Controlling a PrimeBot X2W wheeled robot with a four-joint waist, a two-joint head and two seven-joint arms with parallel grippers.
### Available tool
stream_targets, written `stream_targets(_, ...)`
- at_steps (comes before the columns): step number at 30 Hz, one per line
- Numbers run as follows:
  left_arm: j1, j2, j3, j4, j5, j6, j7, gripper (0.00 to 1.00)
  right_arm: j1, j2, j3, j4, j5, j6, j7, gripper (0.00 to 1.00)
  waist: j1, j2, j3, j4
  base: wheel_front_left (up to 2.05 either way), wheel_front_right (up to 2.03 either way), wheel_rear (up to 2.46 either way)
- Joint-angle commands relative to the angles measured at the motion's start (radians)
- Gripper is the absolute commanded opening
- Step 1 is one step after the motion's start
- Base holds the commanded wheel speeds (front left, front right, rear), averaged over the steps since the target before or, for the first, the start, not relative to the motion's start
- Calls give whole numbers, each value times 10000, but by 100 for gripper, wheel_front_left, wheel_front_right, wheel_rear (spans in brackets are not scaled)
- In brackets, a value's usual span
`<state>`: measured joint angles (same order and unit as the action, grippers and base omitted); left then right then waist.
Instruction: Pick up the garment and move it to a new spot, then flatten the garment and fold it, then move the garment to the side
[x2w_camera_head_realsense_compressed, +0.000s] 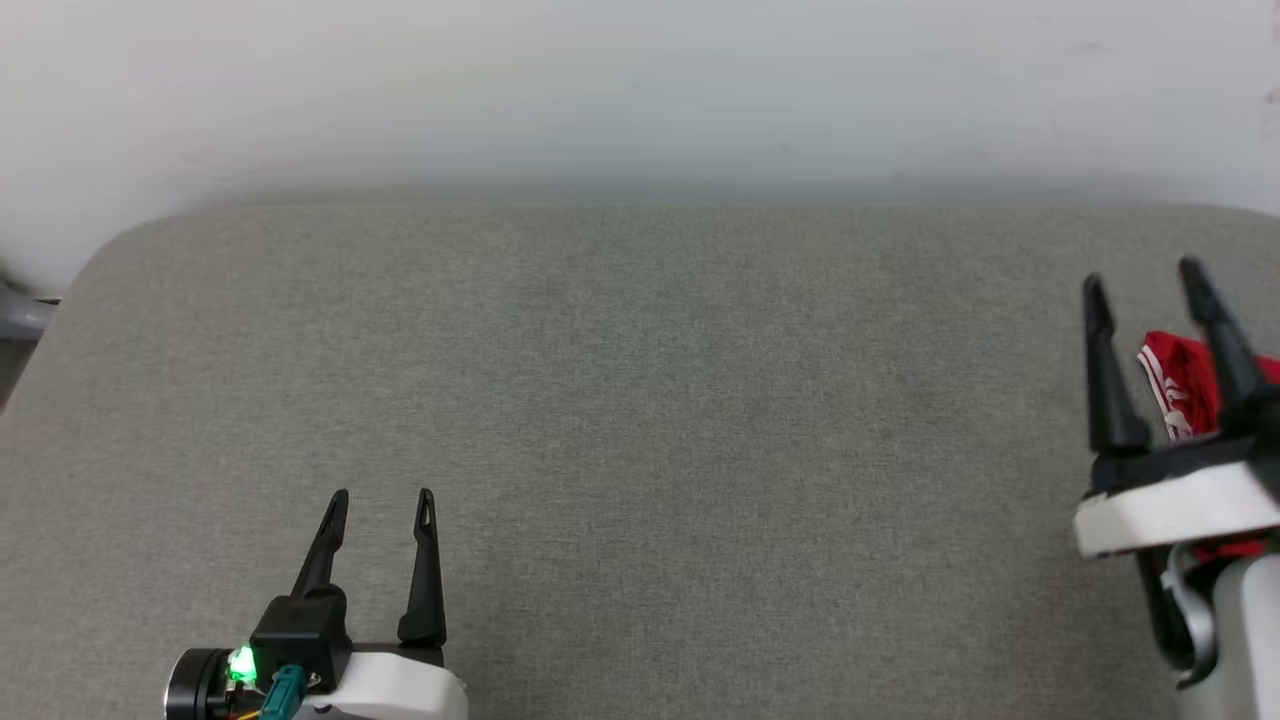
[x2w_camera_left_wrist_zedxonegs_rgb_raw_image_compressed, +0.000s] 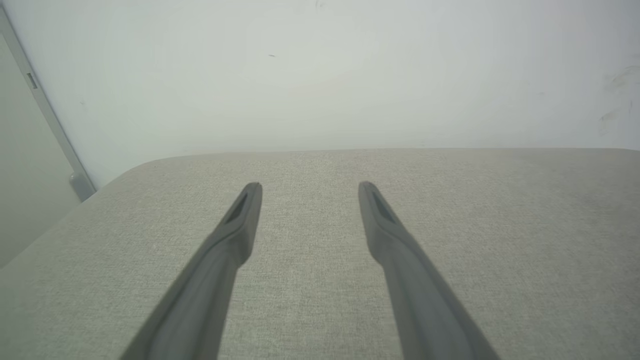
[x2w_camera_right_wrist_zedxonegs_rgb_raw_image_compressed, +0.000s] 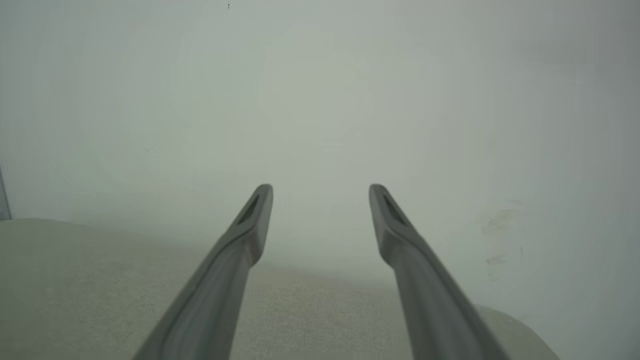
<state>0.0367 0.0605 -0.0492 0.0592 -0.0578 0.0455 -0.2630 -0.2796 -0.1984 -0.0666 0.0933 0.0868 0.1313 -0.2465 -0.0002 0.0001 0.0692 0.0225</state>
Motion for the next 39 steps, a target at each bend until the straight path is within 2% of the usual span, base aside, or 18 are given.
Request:
stream_targets(1, 98, -2, 35, 6, -64, 51, -22, 100, 392, 209, 89, -121, -45, -12, -66, 100, 2, -1, -111, 102, 0, 0, 0)
stream_targets(5, 191, -8, 83, 53, -74, 28, -22, 100, 1165, 636, 168, -49, 159, -12, -110, 100, 2, -1, -238, 200, 0, 0, 0)
stream_targets(11, 355, -17, 103, 120, -72, -22, -22, 100, 2215, 948, 94, 76, 450, -12, -164, 100, 2, -1, -431, 253, 0, 0, 0)
stream_targets(28, 700, 1, 102, 134, -19, -269, -22, 100, 4234, 1345, -186, -919, 416, -12, -179, 100, 2, -1, -910, 312, 0, 0, 0)
stream_targets(39, 755, -18, 137, 130, -71, -320, -22, 100, 4522, 1471, -293, -1101, 434, -12, -181, 100, 2, -1, -895, 318, 0, 0, 0)
